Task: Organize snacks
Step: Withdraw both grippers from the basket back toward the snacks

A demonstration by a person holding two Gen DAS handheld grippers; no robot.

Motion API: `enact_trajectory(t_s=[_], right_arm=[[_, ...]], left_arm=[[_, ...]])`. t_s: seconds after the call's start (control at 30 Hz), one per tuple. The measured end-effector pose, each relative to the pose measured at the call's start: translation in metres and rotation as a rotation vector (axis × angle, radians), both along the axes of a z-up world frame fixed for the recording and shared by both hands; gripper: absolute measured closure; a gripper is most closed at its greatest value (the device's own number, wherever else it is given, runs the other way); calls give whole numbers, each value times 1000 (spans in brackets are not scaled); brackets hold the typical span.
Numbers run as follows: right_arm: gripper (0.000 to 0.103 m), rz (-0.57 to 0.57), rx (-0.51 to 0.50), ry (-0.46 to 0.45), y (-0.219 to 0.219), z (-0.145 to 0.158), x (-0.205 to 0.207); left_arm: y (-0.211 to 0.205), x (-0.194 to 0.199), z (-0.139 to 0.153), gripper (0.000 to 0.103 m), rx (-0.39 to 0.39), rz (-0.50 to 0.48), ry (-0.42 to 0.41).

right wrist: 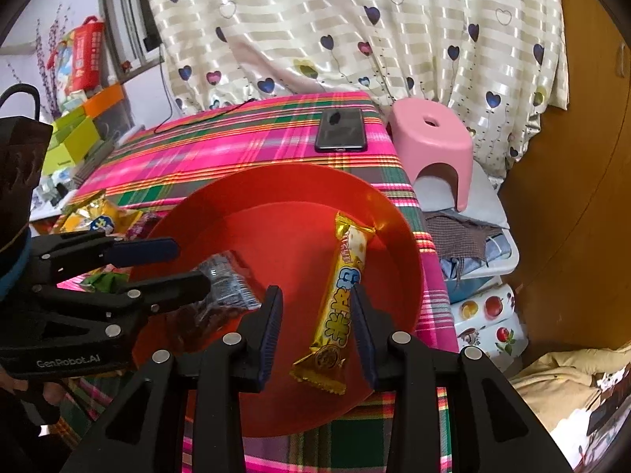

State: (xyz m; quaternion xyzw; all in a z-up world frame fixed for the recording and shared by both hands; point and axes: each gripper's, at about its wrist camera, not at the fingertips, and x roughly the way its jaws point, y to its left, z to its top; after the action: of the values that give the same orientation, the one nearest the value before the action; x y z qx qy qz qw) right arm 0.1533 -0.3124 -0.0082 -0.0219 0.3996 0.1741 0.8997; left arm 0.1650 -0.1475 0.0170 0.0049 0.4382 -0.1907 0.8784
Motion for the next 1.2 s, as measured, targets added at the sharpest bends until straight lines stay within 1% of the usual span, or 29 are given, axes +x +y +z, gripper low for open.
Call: enact_trajectory(t_s=[0.4,0.6,0.73,0.87,0.97,1.2], right_arm=[[70,64,22,-34,18,15,-29],[70,106,26,-52,33,23,-44],[70,135,24,-56,46,26,-52],[70,159,19,-55,57,27,-56],[70,176,17,-53,65,28,-59],[70,213,15,-49,78,27,-65]], left_arm=[[31,-41,13,49,9,92,-45],[55,-58,16,49,-6,154,-50],[70,-66,15,49,-17,202,-55],[83,-75,13,49,-19,229,-61],[91,-80,9,49,-7,256,-59],[114,-92,-1,49,-15,304,-47]])
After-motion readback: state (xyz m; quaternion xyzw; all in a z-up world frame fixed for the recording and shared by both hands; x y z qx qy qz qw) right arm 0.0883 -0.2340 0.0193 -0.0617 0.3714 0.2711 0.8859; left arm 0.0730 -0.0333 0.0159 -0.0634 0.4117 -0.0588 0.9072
